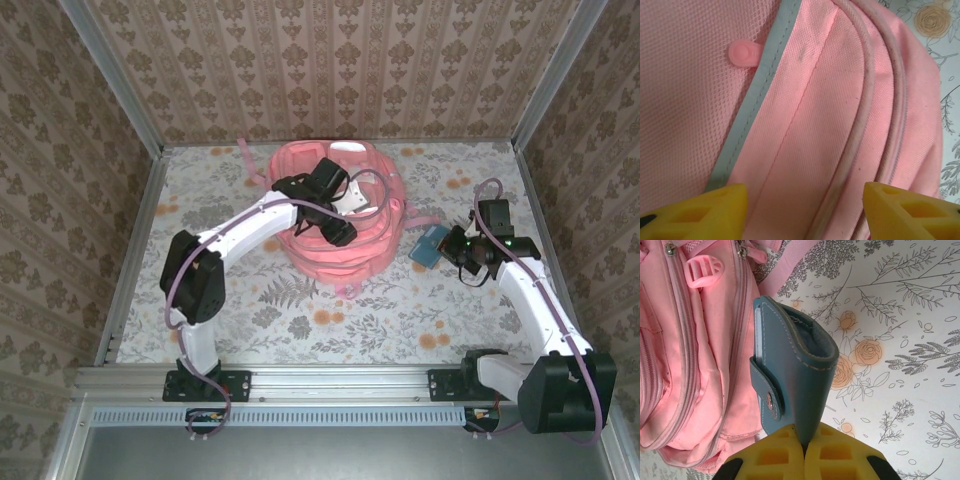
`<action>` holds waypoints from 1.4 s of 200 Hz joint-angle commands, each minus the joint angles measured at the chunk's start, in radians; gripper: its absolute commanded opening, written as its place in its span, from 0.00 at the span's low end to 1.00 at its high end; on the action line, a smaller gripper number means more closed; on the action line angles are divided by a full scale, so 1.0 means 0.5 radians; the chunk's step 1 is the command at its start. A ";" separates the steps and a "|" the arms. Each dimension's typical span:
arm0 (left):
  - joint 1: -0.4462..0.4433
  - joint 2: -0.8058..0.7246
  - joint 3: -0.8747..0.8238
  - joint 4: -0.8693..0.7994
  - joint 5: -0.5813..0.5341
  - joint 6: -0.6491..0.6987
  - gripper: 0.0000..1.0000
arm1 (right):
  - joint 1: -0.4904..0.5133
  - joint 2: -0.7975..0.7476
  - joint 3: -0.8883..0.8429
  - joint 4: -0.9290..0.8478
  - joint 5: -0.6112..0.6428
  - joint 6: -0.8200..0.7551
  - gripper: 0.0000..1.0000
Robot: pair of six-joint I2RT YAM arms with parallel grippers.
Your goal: Pack books, pencil case, and school supplies into a backpack
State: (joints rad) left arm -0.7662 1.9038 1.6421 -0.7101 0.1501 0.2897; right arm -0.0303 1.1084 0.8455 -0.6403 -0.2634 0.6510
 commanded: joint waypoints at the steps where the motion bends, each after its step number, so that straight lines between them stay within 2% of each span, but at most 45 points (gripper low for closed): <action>1: 0.006 0.071 0.114 -0.138 0.010 0.074 0.57 | -0.010 -0.051 0.024 -0.040 -0.065 0.011 0.05; 13: 0.016 0.097 0.147 -0.150 0.016 0.073 0.52 | -0.010 -0.051 0.030 -0.046 -0.068 0.011 0.05; 40: 0.068 0.137 0.241 -0.194 0.105 0.044 0.31 | -0.007 -0.054 0.033 -0.044 -0.085 0.020 0.05; 98: 0.133 0.136 0.376 -0.303 0.229 0.120 0.05 | -0.004 -0.084 0.033 -0.033 -0.138 0.048 0.05; 133: 0.123 0.084 0.366 -0.232 0.235 0.135 0.00 | 0.005 -0.116 0.034 0.041 -0.325 0.089 0.05; 162: 0.088 -0.051 0.248 0.032 0.176 0.089 0.00 | 0.058 -0.134 -0.002 0.289 -0.645 0.222 0.05; 179: 0.067 -0.105 0.215 0.170 0.145 0.035 0.00 | 0.156 -0.120 -0.007 0.427 -0.733 0.308 0.05; 213: -0.001 -0.168 0.198 0.376 0.030 -0.039 0.00 | 0.395 -0.018 0.041 0.577 -0.693 0.429 0.05; 232: -0.028 -0.188 0.208 0.436 0.017 -0.079 0.00 | 0.495 0.079 0.111 0.582 -0.592 0.455 0.05; 280: -0.086 -0.238 0.226 0.509 0.047 -0.139 0.00 | 0.538 0.331 0.241 0.718 -0.409 0.636 0.05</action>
State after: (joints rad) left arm -0.7887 1.8702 1.7355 -0.5724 0.1474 0.2550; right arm 0.2337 1.2293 0.9100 -0.3676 -0.5228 0.8909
